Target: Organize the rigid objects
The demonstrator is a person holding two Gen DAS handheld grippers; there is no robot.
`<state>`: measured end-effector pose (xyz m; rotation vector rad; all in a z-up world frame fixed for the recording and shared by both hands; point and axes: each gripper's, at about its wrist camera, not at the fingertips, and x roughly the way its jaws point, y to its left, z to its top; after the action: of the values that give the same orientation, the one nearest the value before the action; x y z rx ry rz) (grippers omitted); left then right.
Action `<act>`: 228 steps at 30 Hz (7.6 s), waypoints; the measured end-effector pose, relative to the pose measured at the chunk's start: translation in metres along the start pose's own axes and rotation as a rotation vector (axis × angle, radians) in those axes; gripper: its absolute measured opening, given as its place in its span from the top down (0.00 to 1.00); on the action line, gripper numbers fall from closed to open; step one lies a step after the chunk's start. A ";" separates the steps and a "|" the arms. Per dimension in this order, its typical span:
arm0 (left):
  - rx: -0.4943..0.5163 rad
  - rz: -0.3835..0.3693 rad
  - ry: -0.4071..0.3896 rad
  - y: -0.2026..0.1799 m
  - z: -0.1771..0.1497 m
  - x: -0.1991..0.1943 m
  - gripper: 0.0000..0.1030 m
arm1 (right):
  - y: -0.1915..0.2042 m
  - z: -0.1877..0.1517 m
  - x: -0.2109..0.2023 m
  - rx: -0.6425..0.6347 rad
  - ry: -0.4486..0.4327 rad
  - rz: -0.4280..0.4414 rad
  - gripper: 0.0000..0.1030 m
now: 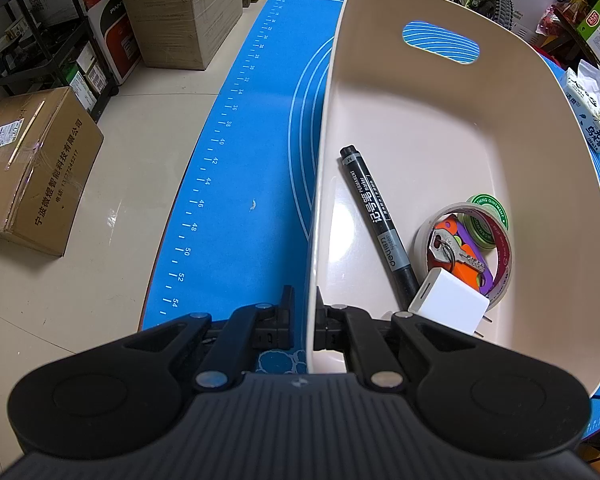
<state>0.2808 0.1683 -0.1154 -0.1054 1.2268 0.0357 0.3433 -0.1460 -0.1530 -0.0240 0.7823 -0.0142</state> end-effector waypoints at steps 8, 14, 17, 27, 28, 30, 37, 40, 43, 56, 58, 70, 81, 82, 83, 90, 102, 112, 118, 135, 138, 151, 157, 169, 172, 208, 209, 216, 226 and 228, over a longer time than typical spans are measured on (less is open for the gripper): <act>0.000 0.000 0.000 0.000 0.000 0.000 0.91 | 0.001 -0.021 0.040 -0.013 0.080 -0.100 0.13; 0.000 0.001 0.000 0.000 0.000 0.000 0.91 | -0.011 -0.021 0.053 0.052 0.092 -0.094 0.12; 0.001 0.001 0.000 0.000 0.000 0.000 0.91 | -0.015 -0.022 0.054 0.086 0.071 -0.064 0.20; 0.001 0.000 0.000 0.000 0.000 -0.001 0.91 | -0.008 -0.027 0.041 0.101 0.012 -0.055 0.46; 0.000 0.000 0.000 0.000 0.000 -0.001 0.91 | -0.007 -0.027 0.038 0.095 -0.003 -0.055 0.46; 0.000 -0.002 0.000 0.001 0.000 -0.001 0.91 | -0.005 -0.026 0.030 0.088 -0.028 -0.050 0.47; 0.000 -0.003 0.000 0.002 0.001 -0.001 0.91 | 0.001 -0.013 -0.009 0.054 -0.155 -0.009 0.48; 0.000 -0.002 0.000 0.001 0.001 -0.001 0.91 | 0.005 -0.005 -0.030 0.039 -0.231 0.005 0.49; 0.000 -0.002 0.000 0.001 0.001 -0.001 0.91 | 0.009 0.004 -0.051 0.031 -0.311 0.027 0.49; 0.001 -0.001 0.000 0.001 0.000 -0.001 0.91 | 0.053 0.057 -0.138 -0.014 -0.574 0.232 0.49; 0.001 -0.001 0.000 0.001 0.001 -0.001 0.91 | 0.065 0.060 -0.145 -0.034 -0.573 0.281 0.49; 0.001 0.000 0.000 0.001 0.000 0.000 0.91 | 0.130 0.042 -0.107 -0.104 -0.326 0.430 0.49; 0.003 0.004 0.000 0.001 0.000 -0.001 0.91 | 0.155 0.028 -0.051 -0.072 -0.081 0.418 0.49; 0.004 0.005 0.000 0.001 0.000 -0.001 0.91 | 0.155 0.026 -0.048 -0.063 -0.085 0.419 0.49; 0.005 0.006 -0.001 0.000 0.000 -0.001 0.91 | 0.155 0.026 -0.047 -0.065 -0.085 0.416 0.49; 0.011 0.015 -0.009 -0.001 -0.001 -0.003 0.89 | 0.155 0.030 -0.054 -0.075 -0.078 0.436 0.31; 0.044 0.130 -0.189 -0.013 -0.008 -0.052 0.40 | 0.128 0.030 -0.105 -0.082 -0.127 0.446 0.05; 0.125 0.149 -0.296 -0.054 -0.030 -0.091 0.34 | 0.074 0.030 -0.155 0.014 -0.170 0.412 0.04; 0.141 0.142 -0.319 -0.069 -0.056 -0.116 0.34 | 0.042 0.018 -0.196 0.024 -0.205 0.363 0.04; 0.186 0.112 -0.412 -0.113 -0.125 -0.188 0.34 | -0.005 -0.033 -0.300 0.011 -0.249 0.273 0.02; 0.183 0.104 -0.426 -0.119 -0.135 -0.196 0.34 | -0.013 -0.041 -0.314 0.023 -0.248 0.266 0.02; 0.179 0.067 -0.468 -0.134 -0.177 -0.218 0.34 | -0.033 -0.070 -0.366 0.042 -0.249 0.241 0.02; 0.193 0.059 -0.477 -0.138 -0.196 -0.219 0.34 | -0.040 -0.087 -0.377 0.060 -0.238 0.226 0.02; 0.197 0.043 -0.486 -0.140 -0.216 -0.218 0.34 | -0.052 -0.119 -0.380 0.074 -0.184 0.196 0.02; 0.188 0.031 -0.485 -0.139 -0.221 -0.217 0.34 | -0.053 -0.122 -0.381 0.072 -0.181 0.192 0.02; 0.196 0.029 -0.501 -0.143 -0.229 -0.215 0.34 | -0.060 -0.134 -0.388 0.074 -0.191 0.186 0.02; 0.197 0.029 -0.501 -0.142 -0.230 -0.215 0.34 | -0.060 -0.133 -0.388 0.074 -0.191 0.186 0.02; 0.197 0.029 -0.501 -0.142 -0.229 -0.215 0.34 | -0.060 -0.133 -0.388 0.074 -0.191 0.187 0.02; 0.194 0.027 -0.502 -0.139 -0.230 -0.215 0.34 | -0.060 -0.133 -0.388 0.074 -0.190 0.187 0.02; 0.193 0.027 -0.501 -0.139 -0.230 -0.215 0.34 | -0.060 -0.133 -0.388 0.073 -0.189 0.188 0.02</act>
<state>0.0046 0.0139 0.0187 0.0861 0.7262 -0.0322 -0.0260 -0.2002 0.0277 0.1162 0.5925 0.1362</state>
